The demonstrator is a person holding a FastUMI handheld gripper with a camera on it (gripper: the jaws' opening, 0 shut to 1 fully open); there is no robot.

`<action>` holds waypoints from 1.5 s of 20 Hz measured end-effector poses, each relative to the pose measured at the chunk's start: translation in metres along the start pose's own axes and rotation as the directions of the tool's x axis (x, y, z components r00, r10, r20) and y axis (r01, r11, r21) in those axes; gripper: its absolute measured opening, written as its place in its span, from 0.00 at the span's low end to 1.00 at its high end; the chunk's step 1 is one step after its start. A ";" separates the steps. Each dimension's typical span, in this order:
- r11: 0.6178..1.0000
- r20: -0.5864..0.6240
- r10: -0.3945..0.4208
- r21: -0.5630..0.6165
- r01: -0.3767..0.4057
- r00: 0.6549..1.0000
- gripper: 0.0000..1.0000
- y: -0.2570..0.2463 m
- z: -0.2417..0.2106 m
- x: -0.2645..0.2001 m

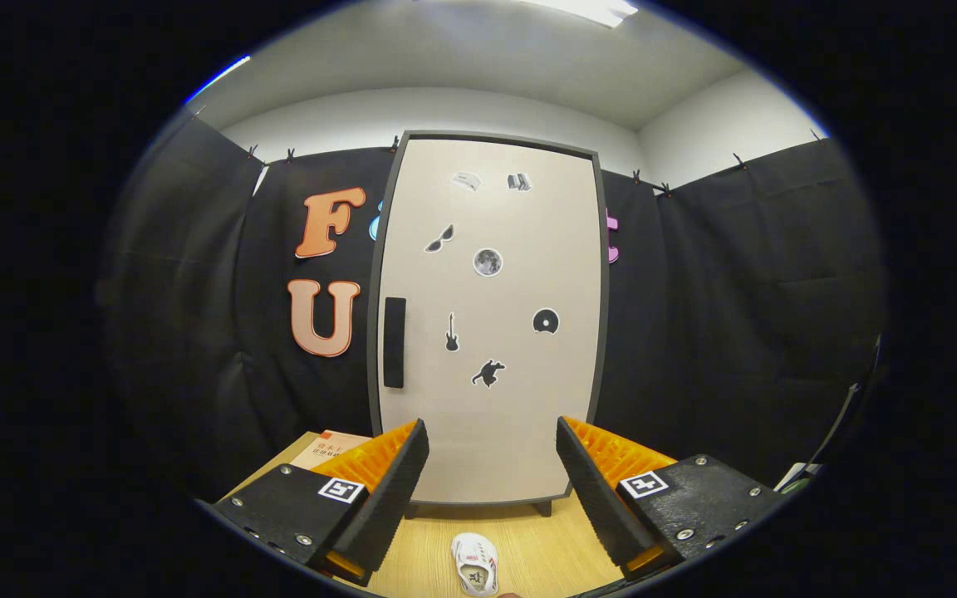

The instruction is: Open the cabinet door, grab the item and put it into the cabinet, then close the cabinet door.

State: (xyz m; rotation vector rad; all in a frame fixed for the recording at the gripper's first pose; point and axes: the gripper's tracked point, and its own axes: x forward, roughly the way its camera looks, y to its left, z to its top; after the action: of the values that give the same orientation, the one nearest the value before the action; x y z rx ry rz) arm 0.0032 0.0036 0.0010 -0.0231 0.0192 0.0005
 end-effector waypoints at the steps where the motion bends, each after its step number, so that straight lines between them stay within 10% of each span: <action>1: 1.000 -0.002 0.000 0.000 0.000 1.000 0.96 0.000 -0.001 0.000; 12: 0.999 -0.005 0.042 0.013 -0.042 0.999 0.96 0.024 0.006 0.023; 30: 0.992 -0.014 0.127 0.027 -0.126 0.992 0.96 0.139 0.026 0.214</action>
State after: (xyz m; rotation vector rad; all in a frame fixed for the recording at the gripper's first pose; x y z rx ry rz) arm 0.2179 0.1431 0.0192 0.0047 0.0359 0.1268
